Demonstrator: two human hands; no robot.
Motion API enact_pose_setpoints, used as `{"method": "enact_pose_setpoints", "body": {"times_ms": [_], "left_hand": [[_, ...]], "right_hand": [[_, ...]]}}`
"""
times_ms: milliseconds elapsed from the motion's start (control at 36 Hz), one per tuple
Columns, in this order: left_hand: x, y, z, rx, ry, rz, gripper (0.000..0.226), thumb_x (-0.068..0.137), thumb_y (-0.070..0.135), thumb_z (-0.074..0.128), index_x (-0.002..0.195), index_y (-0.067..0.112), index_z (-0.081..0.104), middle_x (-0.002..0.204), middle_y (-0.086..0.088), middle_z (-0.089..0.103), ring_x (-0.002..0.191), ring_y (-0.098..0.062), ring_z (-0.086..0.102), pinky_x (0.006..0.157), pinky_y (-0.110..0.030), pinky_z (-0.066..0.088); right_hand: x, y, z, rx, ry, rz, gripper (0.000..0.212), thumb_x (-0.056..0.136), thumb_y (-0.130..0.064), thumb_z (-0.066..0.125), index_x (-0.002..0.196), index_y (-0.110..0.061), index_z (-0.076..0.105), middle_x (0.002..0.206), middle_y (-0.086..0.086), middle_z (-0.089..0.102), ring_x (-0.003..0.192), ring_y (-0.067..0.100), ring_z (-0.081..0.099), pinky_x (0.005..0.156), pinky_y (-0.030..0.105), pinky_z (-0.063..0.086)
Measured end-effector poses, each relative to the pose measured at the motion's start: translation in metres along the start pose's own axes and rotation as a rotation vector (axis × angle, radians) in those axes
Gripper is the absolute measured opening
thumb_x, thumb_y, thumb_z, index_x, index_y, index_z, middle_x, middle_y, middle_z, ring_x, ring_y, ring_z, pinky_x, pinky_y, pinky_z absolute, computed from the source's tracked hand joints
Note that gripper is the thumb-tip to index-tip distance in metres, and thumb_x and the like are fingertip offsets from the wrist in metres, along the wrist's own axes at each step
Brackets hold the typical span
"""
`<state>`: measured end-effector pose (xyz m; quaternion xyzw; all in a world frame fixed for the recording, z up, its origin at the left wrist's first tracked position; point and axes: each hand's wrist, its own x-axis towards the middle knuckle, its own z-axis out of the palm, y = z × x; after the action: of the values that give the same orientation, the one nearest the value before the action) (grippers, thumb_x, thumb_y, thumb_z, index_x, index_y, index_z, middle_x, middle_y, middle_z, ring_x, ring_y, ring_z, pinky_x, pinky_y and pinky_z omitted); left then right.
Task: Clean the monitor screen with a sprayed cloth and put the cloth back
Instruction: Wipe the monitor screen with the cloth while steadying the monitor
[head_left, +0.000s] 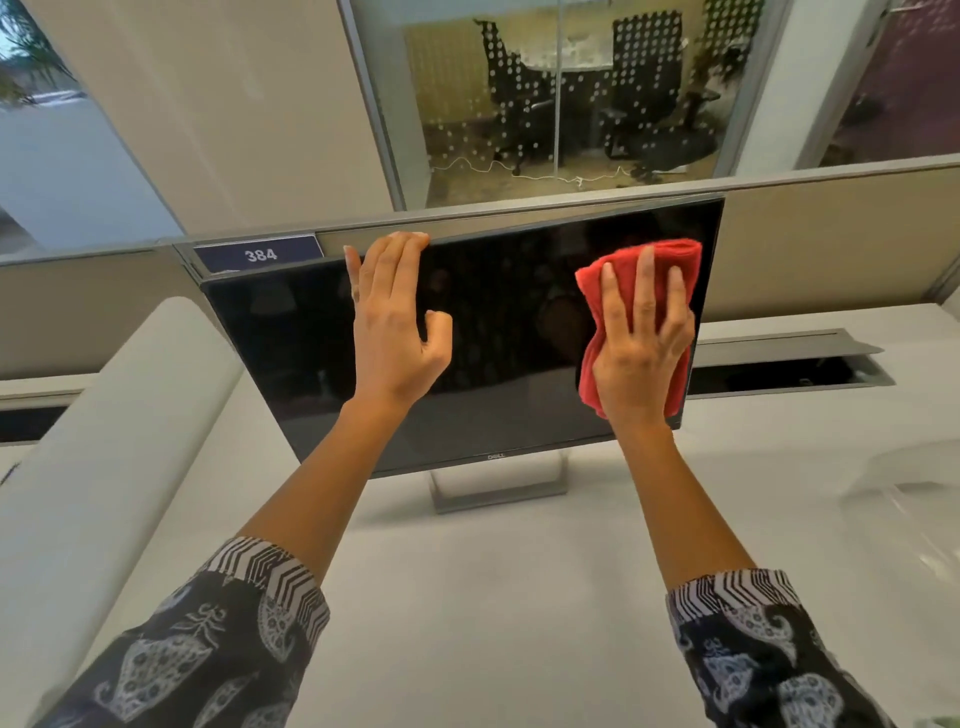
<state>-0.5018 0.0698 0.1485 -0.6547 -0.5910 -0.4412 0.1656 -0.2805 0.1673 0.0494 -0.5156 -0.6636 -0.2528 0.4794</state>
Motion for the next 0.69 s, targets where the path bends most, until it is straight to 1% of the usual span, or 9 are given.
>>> {"method": "enact_pose_setpoints", "body": {"times_ms": [56, 111, 167, 250, 389, 472, 528, 583, 694], "left_hand": [[0.0, 0.0, -0.001, -0.002, -0.006, 0.004, 0.06, 0.081, 0.021, 0.044, 0.139, 0.007, 0.047, 0.142, -0.01, 0.048, 0.14, -0.024, 0.034, 0.123, -0.049, 0.003], [-0.001, 0.0, -0.003, -0.004, -0.018, 0.003, 0.06, 0.082, 0.023, 0.044, 0.139, 0.007, 0.046, 0.143, -0.01, 0.047, 0.141, -0.024, 0.034, 0.123, -0.048, 0.002], [-0.001, 0.0, -0.005, 0.002, -0.037, 0.002, 0.061, 0.082, 0.024, 0.044, 0.14, 0.008, 0.045, 0.144, -0.01, 0.046, 0.142, -0.024, 0.033, 0.123, -0.047, 0.001], [-0.002, 0.001, -0.009, 0.03, -0.073, 0.01, 0.064, 0.082, 0.027, 0.045, 0.143, 0.009, 0.041, 0.146, -0.009, 0.043, 0.143, -0.024, 0.03, 0.123, -0.047, 0.0], [-0.004, -0.005, -0.014, 0.128, -0.149, 0.057, 0.07, 0.083, 0.028, 0.049, 0.148, 0.011, 0.032, 0.153, -0.008, 0.035, 0.148, -0.022, 0.02, 0.123, -0.049, 0.002], [-0.003, -0.005, -0.017, 0.165, -0.191, 0.054, 0.072, 0.084, 0.032, 0.048, 0.15, 0.011, 0.028, 0.156, -0.008, 0.031, 0.149, -0.022, 0.016, 0.122, -0.05, 0.003], [-0.003, -0.003, -0.018, 0.172, -0.211, 0.047, 0.073, 0.085, 0.035, 0.047, 0.151, 0.01, 0.026, 0.157, -0.009, 0.028, 0.15, -0.023, 0.013, 0.122, -0.05, 0.003], [-0.004, 0.002, -0.02, 0.166, -0.217, 0.034, 0.074, 0.087, 0.037, 0.047, 0.151, 0.009, 0.025, 0.159, -0.009, 0.024, 0.15, -0.023, 0.009, 0.122, -0.049, 0.001], [-0.03, 0.024, -0.023, 0.062, -0.234, 0.031, 0.071, 0.09, 0.032, 0.051, 0.152, 0.009, 0.025, 0.16, -0.007, 0.021, 0.151, -0.021, 0.006, 0.122, -0.044, -0.004]], "right_hand": [[-0.017, 0.01, -0.004, 0.013, -0.031, 0.009, 0.05, 0.103, -0.015, 0.05, 0.151, -0.021, 0.037, 0.157, 0.011, 0.028, 0.141, 0.04, 0.028, 0.107, 0.055, 0.04], [-0.038, 0.02, -0.009, 0.033, -0.085, 0.014, 0.053, 0.1, -0.015, 0.055, 0.15, -0.019, 0.039, 0.157, 0.013, 0.032, 0.14, 0.04, 0.031, 0.107, 0.053, 0.042], [-0.061, 0.028, -0.015, 0.043, -0.186, 0.023, 0.059, 0.097, -0.016, 0.062, 0.15, -0.017, 0.038, 0.157, 0.013, 0.033, 0.139, 0.042, 0.032, 0.107, 0.053, 0.042], [-0.089, 0.033, -0.03, 0.021, -0.36, 0.05, 0.066, 0.09, -0.017, 0.07, 0.149, -0.014, 0.041, 0.157, 0.013, 0.033, 0.136, 0.043, 0.036, 0.103, 0.053, 0.044], [-0.114, 0.03, -0.057, -0.006, -0.592, 0.031, 0.065, 0.085, -0.022, 0.074, 0.144, -0.012, 0.049, 0.152, 0.015, 0.043, 0.125, 0.045, 0.051, 0.094, 0.05, 0.051], [-0.129, 0.029, -0.072, -0.045, -0.699, 0.003, 0.067, 0.077, -0.026, 0.081, 0.137, -0.01, 0.057, 0.145, 0.015, 0.051, 0.116, 0.043, 0.06, 0.091, 0.047, 0.053], [-0.136, 0.029, -0.082, -0.05, -0.711, 0.005, 0.068, 0.073, -0.028, 0.084, 0.134, -0.01, 0.06, 0.141, 0.015, 0.055, 0.113, 0.042, 0.062, 0.092, 0.048, 0.052], [-0.139, 0.027, -0.091, -0.02, -0.672, 0.04, 0.064, 0.076, -0.027, 0.081, 0.133, -0.01, 0.06, 0.139, 0.015, 0.056, 0.113, 0.043, 0.062, 0.092, 0.051, 0.052], [-0.136, 0.014, -0.11, 0.073, -0.581, 0.136, 0.052, 0.087, -0.028, 0.059, 0.136, -0.01, 0.057, 0.141, 0.016, 0.055, 0.117, 0.043, 0.059, 0.093, 0.054, 0.053]]}}
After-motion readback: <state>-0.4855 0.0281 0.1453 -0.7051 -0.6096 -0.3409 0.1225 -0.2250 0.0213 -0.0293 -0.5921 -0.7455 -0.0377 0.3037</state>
